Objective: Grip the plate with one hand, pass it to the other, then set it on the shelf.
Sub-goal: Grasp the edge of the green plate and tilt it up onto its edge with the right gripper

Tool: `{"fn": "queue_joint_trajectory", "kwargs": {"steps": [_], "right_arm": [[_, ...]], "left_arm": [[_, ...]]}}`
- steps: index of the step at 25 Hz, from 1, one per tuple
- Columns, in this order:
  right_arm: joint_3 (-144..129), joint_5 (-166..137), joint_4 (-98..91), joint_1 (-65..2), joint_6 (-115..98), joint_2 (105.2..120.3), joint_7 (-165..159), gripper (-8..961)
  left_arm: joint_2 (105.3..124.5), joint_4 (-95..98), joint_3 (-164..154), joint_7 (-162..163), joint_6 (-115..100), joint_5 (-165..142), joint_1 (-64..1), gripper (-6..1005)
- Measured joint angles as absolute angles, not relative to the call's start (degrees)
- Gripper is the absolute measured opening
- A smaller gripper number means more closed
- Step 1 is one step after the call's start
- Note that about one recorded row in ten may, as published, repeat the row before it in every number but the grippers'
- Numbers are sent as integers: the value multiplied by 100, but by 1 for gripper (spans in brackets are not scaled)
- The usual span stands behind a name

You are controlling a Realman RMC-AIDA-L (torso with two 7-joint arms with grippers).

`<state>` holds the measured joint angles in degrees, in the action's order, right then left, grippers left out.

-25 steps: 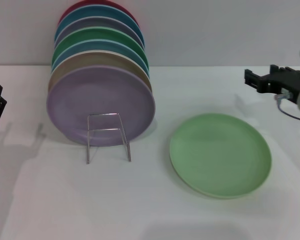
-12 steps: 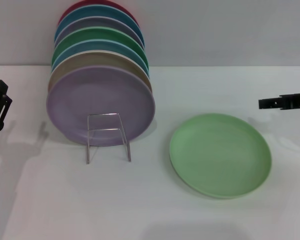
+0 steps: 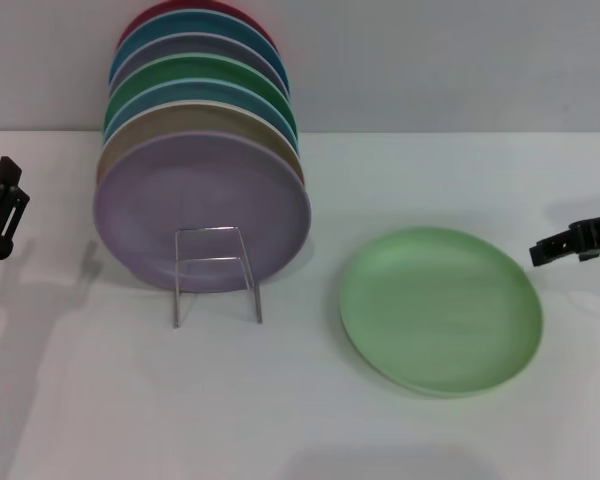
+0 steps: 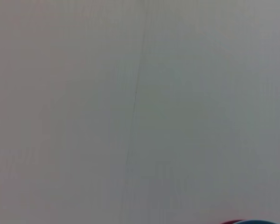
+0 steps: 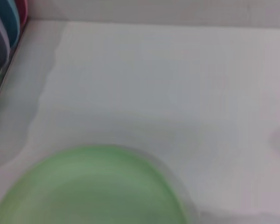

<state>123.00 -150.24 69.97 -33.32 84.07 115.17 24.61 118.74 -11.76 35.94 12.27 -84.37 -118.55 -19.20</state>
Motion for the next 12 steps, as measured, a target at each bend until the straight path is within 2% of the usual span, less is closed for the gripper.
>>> {"fn": "queue_joint_trajectory", "kwargs": {"steps": [12], "right_arm": [[12270,-15025,6320,-3416,8219,11510,2615,580]], "left_arm": [[11882,-1181,3595,1255,-8410,-11856,-1891,810]]}}
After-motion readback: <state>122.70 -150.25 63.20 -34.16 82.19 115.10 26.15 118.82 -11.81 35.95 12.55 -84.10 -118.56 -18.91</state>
